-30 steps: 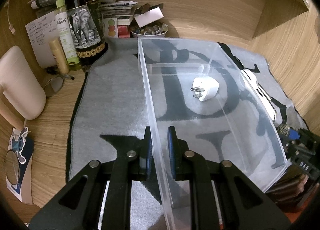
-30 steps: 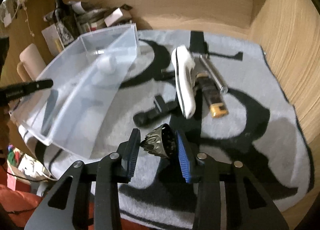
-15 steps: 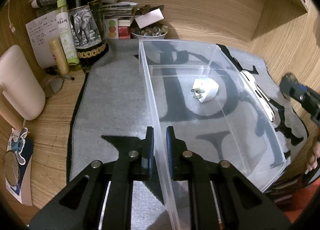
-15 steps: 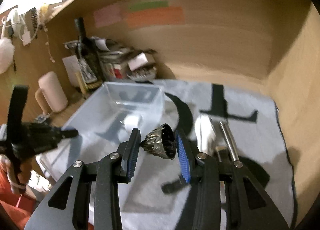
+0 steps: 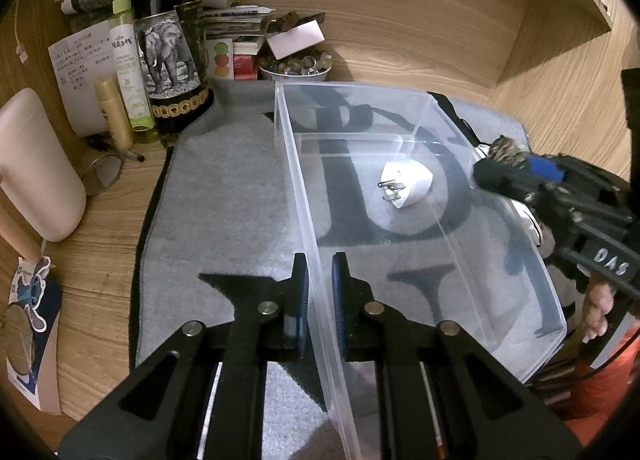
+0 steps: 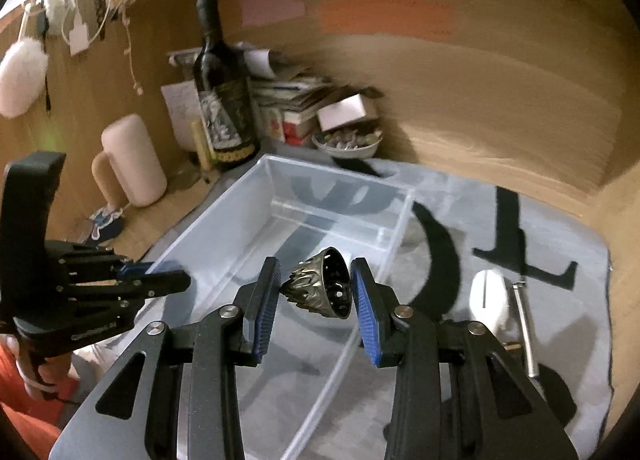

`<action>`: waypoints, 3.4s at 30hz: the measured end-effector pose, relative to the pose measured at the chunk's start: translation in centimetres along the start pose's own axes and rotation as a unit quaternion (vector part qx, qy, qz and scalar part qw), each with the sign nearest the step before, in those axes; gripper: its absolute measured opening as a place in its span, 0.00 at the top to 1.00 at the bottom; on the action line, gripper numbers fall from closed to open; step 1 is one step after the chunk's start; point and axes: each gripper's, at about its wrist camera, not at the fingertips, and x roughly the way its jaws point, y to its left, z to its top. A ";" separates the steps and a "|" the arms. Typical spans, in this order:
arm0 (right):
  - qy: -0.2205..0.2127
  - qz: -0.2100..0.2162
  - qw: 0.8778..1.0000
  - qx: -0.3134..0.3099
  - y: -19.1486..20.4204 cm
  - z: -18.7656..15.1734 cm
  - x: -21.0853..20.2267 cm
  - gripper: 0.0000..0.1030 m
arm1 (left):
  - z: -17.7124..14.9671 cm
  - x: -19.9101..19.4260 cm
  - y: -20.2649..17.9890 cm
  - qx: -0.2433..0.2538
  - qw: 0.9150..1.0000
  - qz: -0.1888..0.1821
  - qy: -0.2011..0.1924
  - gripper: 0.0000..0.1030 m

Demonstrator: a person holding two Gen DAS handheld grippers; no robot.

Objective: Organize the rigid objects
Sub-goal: 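Move the dark piece into the clear box and release it, then grasp the white handheld device by its handle with the right gripper, then lower the white device into the clear box and open the right gripper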

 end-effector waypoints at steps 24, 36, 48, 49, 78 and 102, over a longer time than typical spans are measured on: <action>0.002 -0.007 1.000 0.001 0.0 0.3 -0.6 0.60 | 0.1 0.0 0.1 -0.003 1.000 -0.005 -0.001 0.88; 0.001 -0.101 0.993 0.059 -6.3 -3.3 -5.7 0.59 | 0.1 0.1 0.3 -0.004 1.000 -0.005 0.001 0.88; 0.046 -0.110 0.988 0.100 -10.2 -6.1 -4.0 0.59 | 0.6 0.4 0.1 -0.012 1.000 0.008 0.004 0.88; 0.050 -0.108 0.988 0.099 -10.3 -6.0 -3.5 0.59 | 0.6 0.4 0.1 -0.012 1.000 0.010 0.004 0.88; 0.038 -0.099 0.990 0.096 -11.5 -4.2 -1.0 0.77 | 1.4 0.9 0.4 -0.015 1.000 0.023 0.005 0.88; -0.001 0.009 1.000 -0.029 0.4 0.8 0.1 0.77 | 1.0 0.7 0.6 -0.007 1.000 0.003 -0.003 0.88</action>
